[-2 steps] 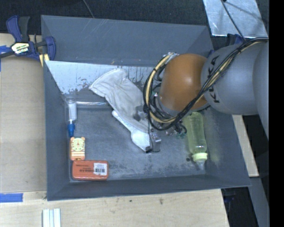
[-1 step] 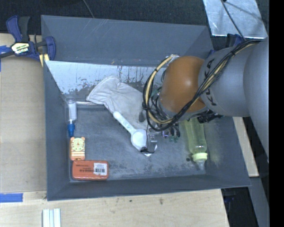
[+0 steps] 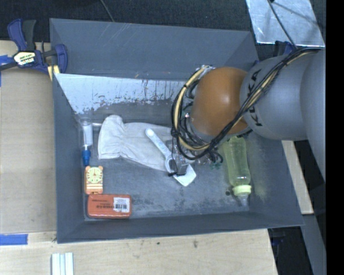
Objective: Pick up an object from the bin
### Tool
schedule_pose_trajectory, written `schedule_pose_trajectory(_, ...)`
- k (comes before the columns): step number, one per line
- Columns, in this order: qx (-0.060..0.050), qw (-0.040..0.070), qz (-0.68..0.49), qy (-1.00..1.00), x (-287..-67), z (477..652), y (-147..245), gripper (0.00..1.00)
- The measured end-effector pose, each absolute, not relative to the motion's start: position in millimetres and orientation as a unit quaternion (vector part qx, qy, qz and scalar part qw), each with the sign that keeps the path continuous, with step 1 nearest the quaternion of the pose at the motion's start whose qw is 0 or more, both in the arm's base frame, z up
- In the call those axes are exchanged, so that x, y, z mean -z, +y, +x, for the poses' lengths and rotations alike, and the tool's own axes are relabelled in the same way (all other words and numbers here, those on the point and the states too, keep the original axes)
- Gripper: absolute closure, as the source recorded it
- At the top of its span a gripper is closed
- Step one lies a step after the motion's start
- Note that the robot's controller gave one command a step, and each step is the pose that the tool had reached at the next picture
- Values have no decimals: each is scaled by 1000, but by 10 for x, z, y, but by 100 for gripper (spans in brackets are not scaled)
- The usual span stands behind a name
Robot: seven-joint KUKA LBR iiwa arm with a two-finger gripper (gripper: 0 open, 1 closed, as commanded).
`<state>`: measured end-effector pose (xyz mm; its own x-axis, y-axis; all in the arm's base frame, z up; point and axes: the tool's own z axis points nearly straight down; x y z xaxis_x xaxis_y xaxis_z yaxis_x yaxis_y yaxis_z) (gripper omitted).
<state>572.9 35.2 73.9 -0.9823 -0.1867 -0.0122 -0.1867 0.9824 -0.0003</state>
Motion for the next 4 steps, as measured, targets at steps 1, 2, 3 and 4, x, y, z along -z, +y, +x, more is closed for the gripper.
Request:
schedule_pose_trajectory(1, 0, 6, -94, 996, -738, 5729, 352, 100)
schedule_pose_trajectory(2, 0, 6, -94, 996, -754, 5730, 351, 100)
schedule_pose_trajectory(3, 0, 3, -93, 996, -816, 5720, 349, 100)
schedule_pose_trajectory(4, 0, 3, -93, 996, -904, 5726, 347, 100)
